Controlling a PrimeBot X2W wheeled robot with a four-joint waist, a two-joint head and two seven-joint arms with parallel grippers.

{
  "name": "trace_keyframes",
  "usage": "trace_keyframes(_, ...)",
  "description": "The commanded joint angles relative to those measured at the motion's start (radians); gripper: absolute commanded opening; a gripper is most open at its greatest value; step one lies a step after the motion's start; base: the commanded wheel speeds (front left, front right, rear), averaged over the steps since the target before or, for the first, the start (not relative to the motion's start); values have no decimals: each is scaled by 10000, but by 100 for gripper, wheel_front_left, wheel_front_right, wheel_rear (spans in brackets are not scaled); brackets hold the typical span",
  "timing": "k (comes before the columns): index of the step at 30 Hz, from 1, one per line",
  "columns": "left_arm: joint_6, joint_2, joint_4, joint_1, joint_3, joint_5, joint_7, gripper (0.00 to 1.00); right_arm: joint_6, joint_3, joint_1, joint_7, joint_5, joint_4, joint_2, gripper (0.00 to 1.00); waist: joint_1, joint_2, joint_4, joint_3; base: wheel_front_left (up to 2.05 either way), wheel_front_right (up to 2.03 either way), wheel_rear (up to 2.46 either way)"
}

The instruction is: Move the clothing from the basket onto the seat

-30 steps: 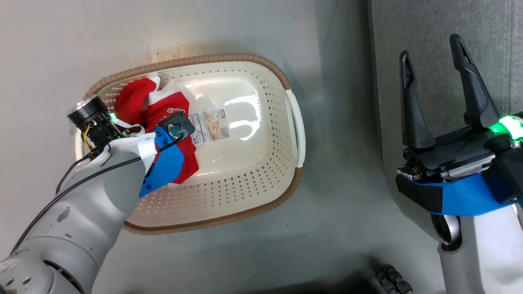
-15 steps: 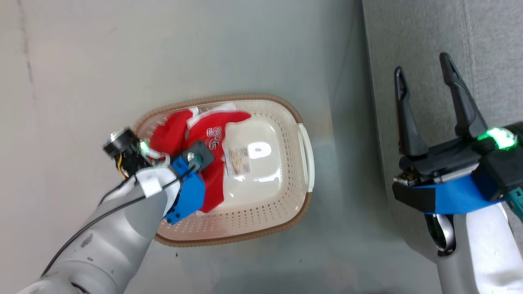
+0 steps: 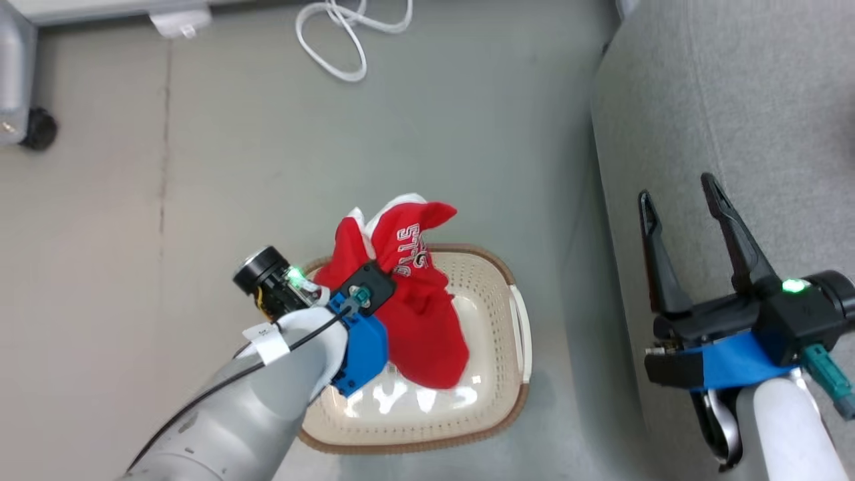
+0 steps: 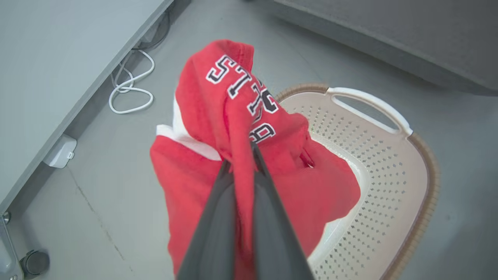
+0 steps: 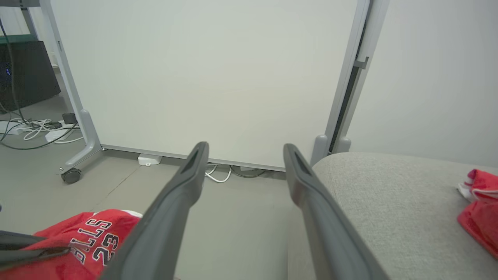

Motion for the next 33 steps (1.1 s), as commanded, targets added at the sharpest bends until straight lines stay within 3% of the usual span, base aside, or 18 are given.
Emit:
trace_keyframes(1, -2, -31, -106, 139, 111, -151, -98, 0, 1, -15, 173, -5, 61, 48, -59, 100, 3, -1, -82, -338, 0, 0, 0)
trace_keyframes(8, 105, -56, -1076, 470, 641, -563, -246, 0, 1, -87, 808, -5, 173, 339, -93, 100, 3, -1, 162, -1563, 0, 0, 0)
trace_keyframes(15, 588, 579, -3291, 1052, 1787, -409, -245, 0, 1, -98, 1328, -5, 298, 491, -62, 100, 3, -1, 314, -2487, 0, 0, 0)
trace_keyframes(24, 976, 1015, -5789, 1761, 3006, 53, -246, 0, 1, -20, 1741, -5, 380, 498, 35, 100, 3, -1, 424, -3093, 0, 0, 0)
trace_keyframes(33, 1139, 1181, -7548, 1846, 3526, 468, -246, 0, 1, 25, 1934, -5, 436, 519, 110, 100, 3, -1, 484, -3429, 0, 0, 0)
